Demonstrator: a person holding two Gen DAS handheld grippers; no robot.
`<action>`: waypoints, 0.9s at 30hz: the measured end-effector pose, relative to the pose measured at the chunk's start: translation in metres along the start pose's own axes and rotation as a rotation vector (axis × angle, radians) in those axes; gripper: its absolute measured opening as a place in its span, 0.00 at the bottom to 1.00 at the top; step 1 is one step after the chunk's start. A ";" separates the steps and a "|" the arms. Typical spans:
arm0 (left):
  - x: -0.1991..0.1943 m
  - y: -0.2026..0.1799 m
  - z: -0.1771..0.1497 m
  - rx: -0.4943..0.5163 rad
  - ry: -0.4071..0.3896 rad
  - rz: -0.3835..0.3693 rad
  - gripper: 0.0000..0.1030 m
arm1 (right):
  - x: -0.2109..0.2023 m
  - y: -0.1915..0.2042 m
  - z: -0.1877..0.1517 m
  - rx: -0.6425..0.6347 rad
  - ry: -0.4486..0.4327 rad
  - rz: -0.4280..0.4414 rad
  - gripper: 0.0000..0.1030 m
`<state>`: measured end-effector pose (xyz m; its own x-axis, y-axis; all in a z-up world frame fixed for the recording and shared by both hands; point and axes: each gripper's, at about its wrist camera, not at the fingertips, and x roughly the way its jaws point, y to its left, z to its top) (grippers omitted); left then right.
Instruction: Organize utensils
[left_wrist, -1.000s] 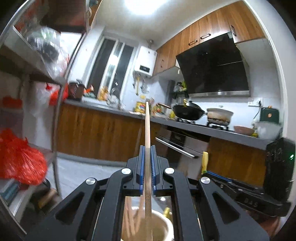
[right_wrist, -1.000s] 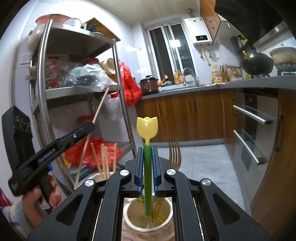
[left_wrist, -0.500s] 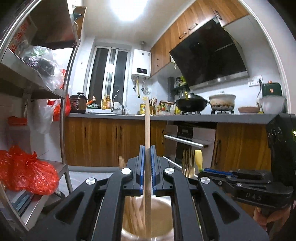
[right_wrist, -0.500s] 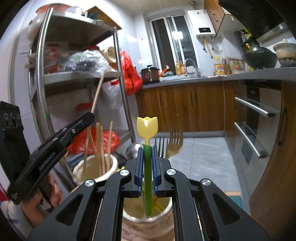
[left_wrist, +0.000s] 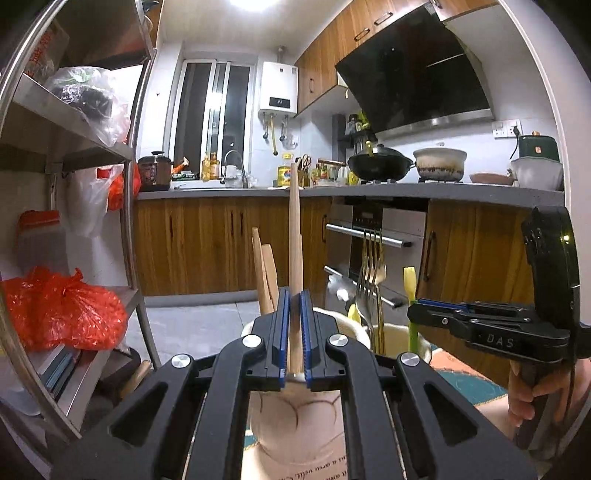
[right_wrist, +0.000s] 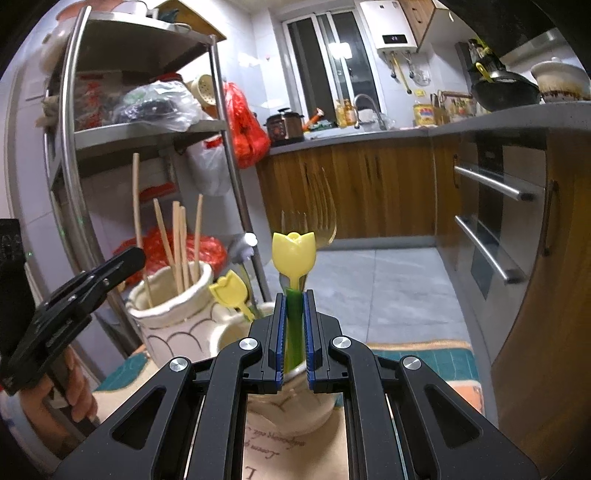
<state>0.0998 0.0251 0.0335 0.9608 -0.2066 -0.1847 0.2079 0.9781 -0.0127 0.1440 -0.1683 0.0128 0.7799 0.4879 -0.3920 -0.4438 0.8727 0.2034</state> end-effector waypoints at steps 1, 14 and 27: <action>-0.001 0.000 -0.001 0.001 0.001 0.007 0.06 | 0.001 -0.001 -0.001 0.005 0.011 -0.002 0.10; -0.028 0.001 -0.004 -0.023 0.039 0.050 0.35 | -0.013 -0.001 -0.013 0.032 0.056 -0.023 0.39; -0.075 -0.006 -0.026 -0.046 0.090 0.059 0.79 | -0.073 0.007 -0.044 -0.040 0.037 -0.059 0.88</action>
<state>0.0216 0.0359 0.0217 0.9504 -0.1474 -0.2740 0.1406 0.9891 -0.0443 0.0642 -0.1982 0.0040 0.7885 0.4346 -0.4353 -0.4157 0.8981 0.1437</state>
